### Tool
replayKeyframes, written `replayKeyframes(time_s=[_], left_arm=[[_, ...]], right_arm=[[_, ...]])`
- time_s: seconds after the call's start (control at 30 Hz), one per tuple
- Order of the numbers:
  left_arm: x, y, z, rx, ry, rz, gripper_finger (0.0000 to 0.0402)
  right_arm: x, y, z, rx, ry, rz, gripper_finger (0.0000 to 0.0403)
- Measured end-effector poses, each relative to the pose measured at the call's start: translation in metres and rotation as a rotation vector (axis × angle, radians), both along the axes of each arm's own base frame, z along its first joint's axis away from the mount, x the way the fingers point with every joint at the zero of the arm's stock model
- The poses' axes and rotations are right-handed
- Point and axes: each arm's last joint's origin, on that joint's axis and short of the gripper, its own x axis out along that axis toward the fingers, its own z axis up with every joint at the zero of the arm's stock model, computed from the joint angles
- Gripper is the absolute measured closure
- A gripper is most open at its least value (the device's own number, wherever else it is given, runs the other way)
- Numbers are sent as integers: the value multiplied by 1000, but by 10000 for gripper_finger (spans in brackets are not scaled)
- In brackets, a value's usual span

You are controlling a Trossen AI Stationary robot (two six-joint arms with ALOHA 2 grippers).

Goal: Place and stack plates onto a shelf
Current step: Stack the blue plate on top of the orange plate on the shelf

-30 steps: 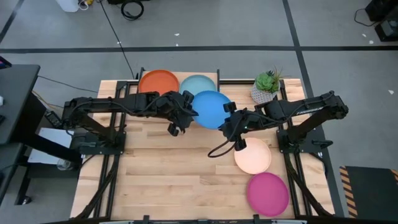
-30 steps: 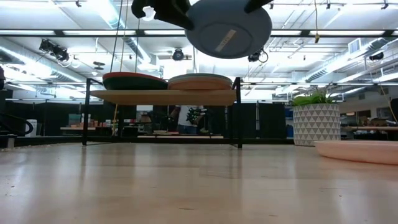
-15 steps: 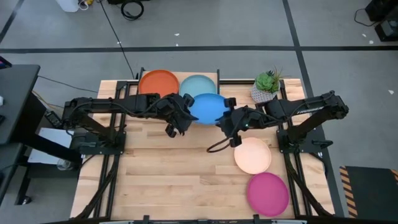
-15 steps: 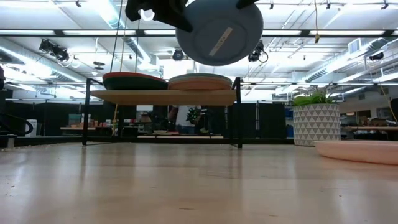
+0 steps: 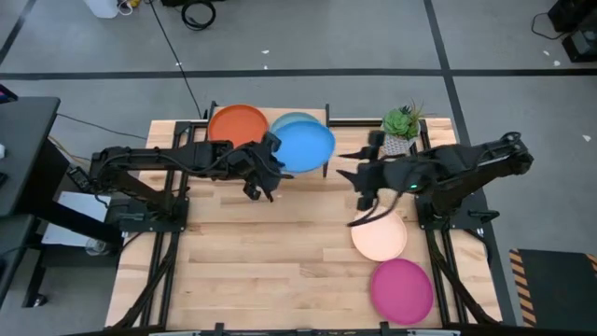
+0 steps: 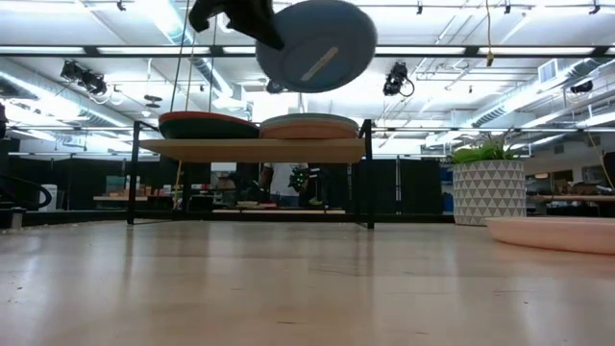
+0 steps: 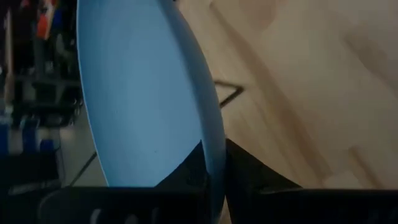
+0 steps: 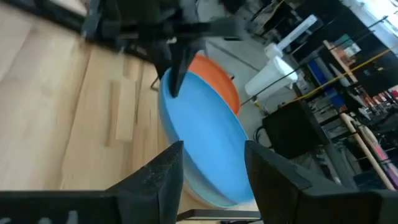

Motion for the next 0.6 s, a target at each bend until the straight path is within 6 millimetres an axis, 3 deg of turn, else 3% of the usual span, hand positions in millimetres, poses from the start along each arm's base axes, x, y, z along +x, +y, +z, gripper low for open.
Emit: replayKeyframes(time_s=[0.27,0.47,0.6], left_arm=[[-35,9,3,52,56,384,368],[-60,21,-9,-54,164,637,368],[-65,30,-13,-81,204,730,368]], right_arm=[[-27,-3,14,92,-81,-11,228],[-27,-2,13,109,-83,-19,228],[-19,-1,7,105,-49,-14,228]])
